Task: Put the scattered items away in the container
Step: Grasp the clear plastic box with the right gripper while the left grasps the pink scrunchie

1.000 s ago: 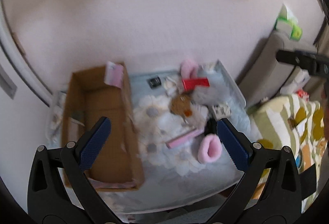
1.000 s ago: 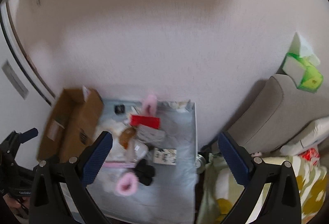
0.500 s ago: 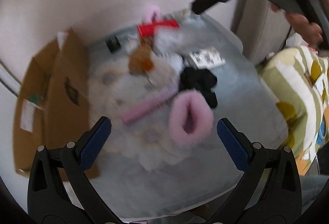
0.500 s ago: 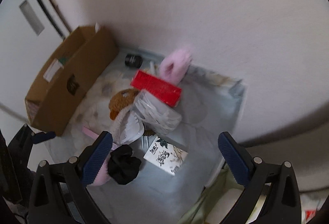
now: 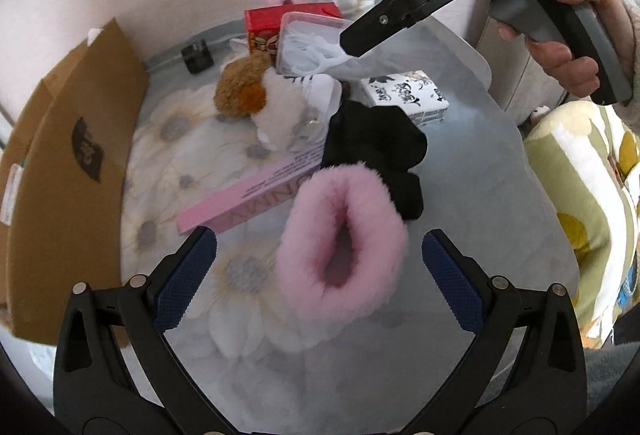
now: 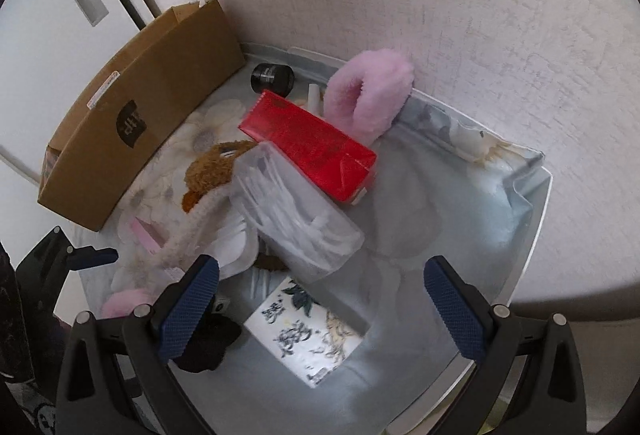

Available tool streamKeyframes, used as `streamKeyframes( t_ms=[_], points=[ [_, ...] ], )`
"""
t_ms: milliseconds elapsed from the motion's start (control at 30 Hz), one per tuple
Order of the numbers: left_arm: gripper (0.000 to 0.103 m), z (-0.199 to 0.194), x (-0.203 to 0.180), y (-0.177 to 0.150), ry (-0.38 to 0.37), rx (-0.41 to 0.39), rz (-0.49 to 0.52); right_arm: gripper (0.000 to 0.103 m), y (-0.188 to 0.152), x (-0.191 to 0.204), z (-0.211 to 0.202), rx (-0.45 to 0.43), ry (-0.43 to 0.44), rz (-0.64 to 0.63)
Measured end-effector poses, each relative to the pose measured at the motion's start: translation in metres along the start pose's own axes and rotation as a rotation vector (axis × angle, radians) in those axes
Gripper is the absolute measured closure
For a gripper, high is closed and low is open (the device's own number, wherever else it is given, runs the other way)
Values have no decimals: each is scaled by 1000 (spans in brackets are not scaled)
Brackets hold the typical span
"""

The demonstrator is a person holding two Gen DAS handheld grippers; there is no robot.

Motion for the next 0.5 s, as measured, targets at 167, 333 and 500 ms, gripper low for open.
streamKeyframes(
  t_ms=[167,333,500],
  points=[
    [1,7,-2,6,-26,11,-32,1,5,-6,6,4,40,-25],
    [1,11,-1,5,-40,25,-64,1,9,-7,16,14,61,-61],
    [1,16,1,4,-53,43,-98,12,7,-4,27,36,48,-103]
  ],
)
Point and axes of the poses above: each gripper's, at about its wrist camera, not at the fingertips, and z roughly the way its jaws point, x to its left, y to its top, the point moved 4 cm from there along z, roughly the way its jaws point, and after that the axes turned 7 degrees about z, right-handed, at the moved point
